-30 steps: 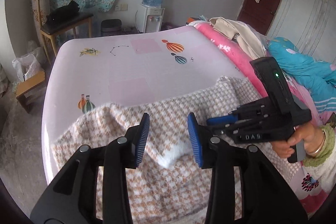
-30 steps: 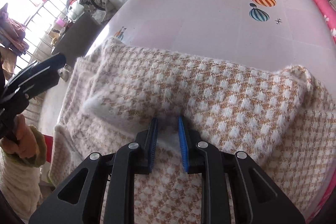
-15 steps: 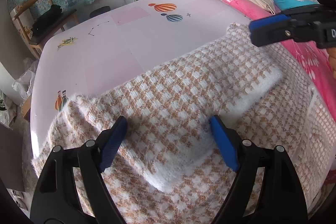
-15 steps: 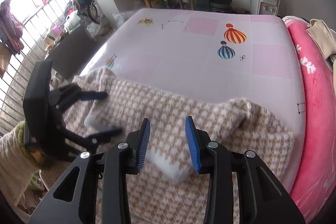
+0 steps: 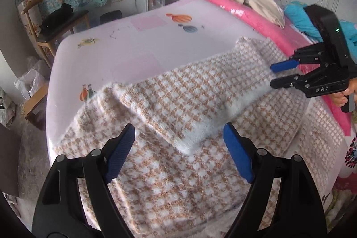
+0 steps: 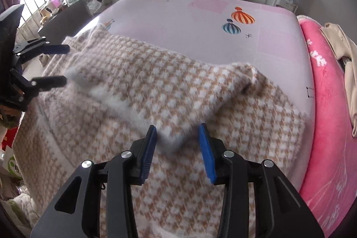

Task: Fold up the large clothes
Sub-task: 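Grasp the collar with both tools and fold it over toward the hem, then release the collar and open both tools over the folded coat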

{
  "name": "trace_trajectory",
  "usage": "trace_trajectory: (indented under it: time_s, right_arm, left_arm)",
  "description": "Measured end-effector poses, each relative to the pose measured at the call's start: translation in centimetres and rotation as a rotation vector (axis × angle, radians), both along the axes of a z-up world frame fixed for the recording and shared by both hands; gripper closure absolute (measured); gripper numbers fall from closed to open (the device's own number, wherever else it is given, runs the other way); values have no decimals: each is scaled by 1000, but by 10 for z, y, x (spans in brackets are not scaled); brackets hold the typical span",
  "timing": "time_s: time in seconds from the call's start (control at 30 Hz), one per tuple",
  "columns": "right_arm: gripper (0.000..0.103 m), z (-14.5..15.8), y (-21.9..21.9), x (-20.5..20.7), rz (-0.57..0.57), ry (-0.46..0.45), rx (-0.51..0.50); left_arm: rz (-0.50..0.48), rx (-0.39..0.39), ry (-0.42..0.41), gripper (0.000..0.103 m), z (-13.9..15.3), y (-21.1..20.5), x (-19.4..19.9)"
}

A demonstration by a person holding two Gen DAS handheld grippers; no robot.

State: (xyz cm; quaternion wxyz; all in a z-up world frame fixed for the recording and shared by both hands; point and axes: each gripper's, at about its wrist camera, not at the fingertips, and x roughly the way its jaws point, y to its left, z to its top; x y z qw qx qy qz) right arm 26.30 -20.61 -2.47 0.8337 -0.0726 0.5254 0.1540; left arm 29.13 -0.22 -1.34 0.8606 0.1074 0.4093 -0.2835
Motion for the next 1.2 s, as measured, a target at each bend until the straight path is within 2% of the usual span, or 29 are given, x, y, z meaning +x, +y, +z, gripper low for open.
trace_trajectory:
  time_s: [0.07,0.13,0.23,0.3,0.4,0.47,0.5,0.57,0.63,0.67,0.7,0.73,0.8,0.9,1.0,1.1,1.2]
  right_arm:
    - [63,11,-7,-3,-31,-17,33]
    - [62,23,-2,-5,-42,-76,49]
    - [60,28,15,3,-56,-116,92]
    - [59,17,27,13,-64,-99,111]
    - [59,-13,34,17,-87,-34,74]
    - [59,-12,35,1,-69,-67,46]
    - [59,-8,35,-8,-74,-63,27]
    - [58,3,28,-29,-98,-56,39]
    - [57,15,20,-54,-123,-67,89]
    - [53,22,17,-67,-133,-84,115]
    - [42,27,15,-81,-144,-104,139]
    - [37,32,14,-95,-152,-125,165]
    - [32,36,15,-123,-158,-150,210]
    - [30,33,25,-157,-164,-175,216]
    - [30,22,36,-182,-175,-184,191]
    - [30,6,42,-193,-174,-145,195]
    - [30,-9,44,-200,-184,-127,157]
  left_arm:
    - [2,-52,-45,25,17,3,-4]
    - [7,-84,-63,25,26,-4,-1]
    - [9,-97,-21,25,19,-27,8]
    - [19,-57,30,25,1,-43,13]
    - [60,45,145,26,-38,-52,15]
    - [64,73,106,26,-37,-49,0]
    - [75,83,116,26,-33,-46,-6]
    - [89,44,131,26,-21,-33,-20]
    - [117,23,109,26,-7,-20,-39]
    - [137,23,98,26,-1,-15,-49]
    - [152,18,91,25,3,-9,-60]
    - [166,14,87,25,7,-6,-71]
    - [189,19,76,22,10,-2,-94]
    - [240,35,64,19,3,-2,-126]
    - [290,14,74,19,-10,-1,-154]
    - [351,5,51,19,-19,2,-174]
    - [403,6,7,19,-21,13,-191]
